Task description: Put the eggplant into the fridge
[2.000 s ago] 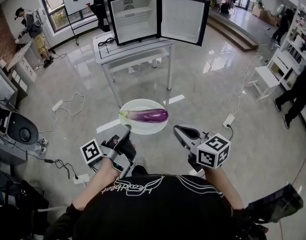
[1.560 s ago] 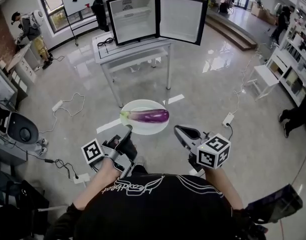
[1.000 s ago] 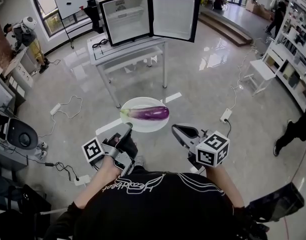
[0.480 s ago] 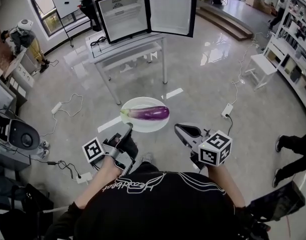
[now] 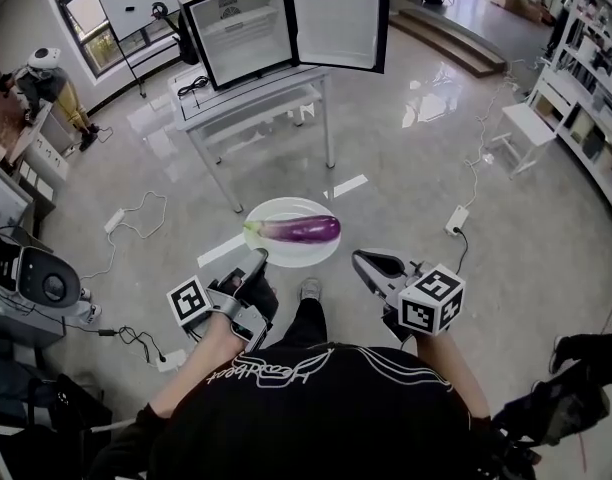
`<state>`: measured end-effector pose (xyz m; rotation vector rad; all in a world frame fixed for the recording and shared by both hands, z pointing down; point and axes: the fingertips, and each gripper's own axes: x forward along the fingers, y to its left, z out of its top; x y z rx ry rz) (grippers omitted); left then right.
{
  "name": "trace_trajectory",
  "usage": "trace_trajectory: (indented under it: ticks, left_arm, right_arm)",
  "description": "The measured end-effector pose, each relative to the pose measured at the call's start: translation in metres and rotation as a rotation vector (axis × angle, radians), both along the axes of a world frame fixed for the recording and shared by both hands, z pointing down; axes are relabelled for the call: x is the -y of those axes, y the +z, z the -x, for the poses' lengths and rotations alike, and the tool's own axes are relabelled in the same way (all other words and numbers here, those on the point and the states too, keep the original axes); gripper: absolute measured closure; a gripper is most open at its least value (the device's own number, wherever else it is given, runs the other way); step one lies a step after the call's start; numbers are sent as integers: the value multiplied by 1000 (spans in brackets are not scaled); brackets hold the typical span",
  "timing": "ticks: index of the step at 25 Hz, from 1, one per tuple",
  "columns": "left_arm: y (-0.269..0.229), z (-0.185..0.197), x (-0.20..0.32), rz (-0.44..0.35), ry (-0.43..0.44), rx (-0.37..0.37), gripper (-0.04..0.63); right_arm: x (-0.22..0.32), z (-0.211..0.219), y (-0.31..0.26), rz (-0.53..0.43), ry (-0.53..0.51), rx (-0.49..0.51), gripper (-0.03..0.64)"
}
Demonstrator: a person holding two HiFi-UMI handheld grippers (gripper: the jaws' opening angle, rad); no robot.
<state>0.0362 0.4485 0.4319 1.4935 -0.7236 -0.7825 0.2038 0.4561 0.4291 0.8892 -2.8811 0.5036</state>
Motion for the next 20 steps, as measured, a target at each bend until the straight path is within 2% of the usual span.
trace_trajectory:
  ticks: [10, 20]
  left_arm:
    - [13, 1, 43, 13, 10, -4, 575]
    - [26, 24, 143, 49, -4, -28, 575]
  right_arm:
    - [42, 0, 10, 7, 19, -6, 611]
    - [147, 18, 17, 42, 31, -16, 611]
